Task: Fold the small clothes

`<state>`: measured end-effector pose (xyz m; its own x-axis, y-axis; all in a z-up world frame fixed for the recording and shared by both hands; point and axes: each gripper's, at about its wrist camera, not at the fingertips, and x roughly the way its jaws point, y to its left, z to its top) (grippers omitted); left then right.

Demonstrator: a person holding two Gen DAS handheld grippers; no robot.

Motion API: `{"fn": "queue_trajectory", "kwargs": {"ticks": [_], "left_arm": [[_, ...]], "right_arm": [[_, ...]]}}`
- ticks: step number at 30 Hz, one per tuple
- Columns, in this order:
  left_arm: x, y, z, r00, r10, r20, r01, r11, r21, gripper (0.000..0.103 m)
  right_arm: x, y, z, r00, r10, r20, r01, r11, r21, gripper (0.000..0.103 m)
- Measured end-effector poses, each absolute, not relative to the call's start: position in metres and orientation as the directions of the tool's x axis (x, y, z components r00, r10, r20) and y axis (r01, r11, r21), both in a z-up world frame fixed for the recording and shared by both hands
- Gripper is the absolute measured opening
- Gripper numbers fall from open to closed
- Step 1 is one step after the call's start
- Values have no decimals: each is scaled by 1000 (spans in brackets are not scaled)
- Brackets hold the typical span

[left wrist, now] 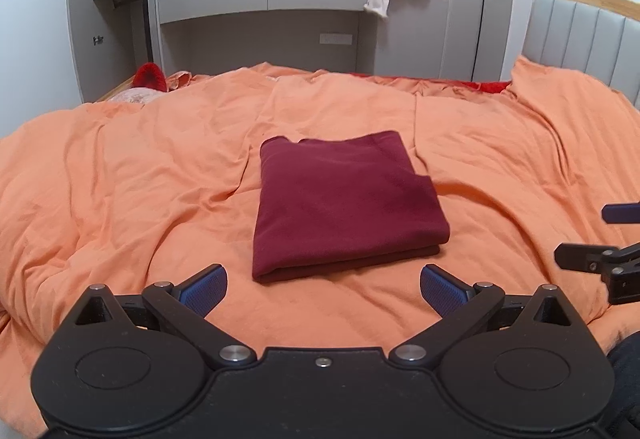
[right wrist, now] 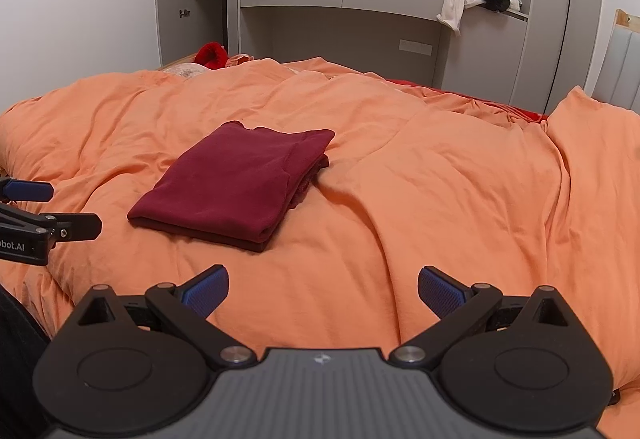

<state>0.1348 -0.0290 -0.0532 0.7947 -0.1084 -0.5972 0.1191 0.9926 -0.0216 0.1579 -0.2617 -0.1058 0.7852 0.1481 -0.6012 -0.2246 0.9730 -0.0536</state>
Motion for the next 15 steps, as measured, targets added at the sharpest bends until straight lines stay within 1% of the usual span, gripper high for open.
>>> {"fn": "queue_trajectory", "kwargs": {"ticks": [2, 6, 10, 15], "left_arm": [[134, -29, -52, 800, -119, -588, 124, 992, -33, 103], [133, -30, -52, 804, -99, -586, 116, 993, -8, 103], [136, -28, -52, 795, -105, -597, 105, 994, -35, 103], [138, -28, -54, 787, -88, -610, 95, 995, -22, 103]], "right_arm": [[158, -261, -107, 783, 150, -603, -227, 972, -53, 103], [159, -260, -108, 779, 155, -608, -231, 972, -49, 103], [159, -259, -108, 780, 155, -607, -231, 972, -48, 103], [158, -257, -108, 781, 153, -605, -228, 972, -50, 103]]}}
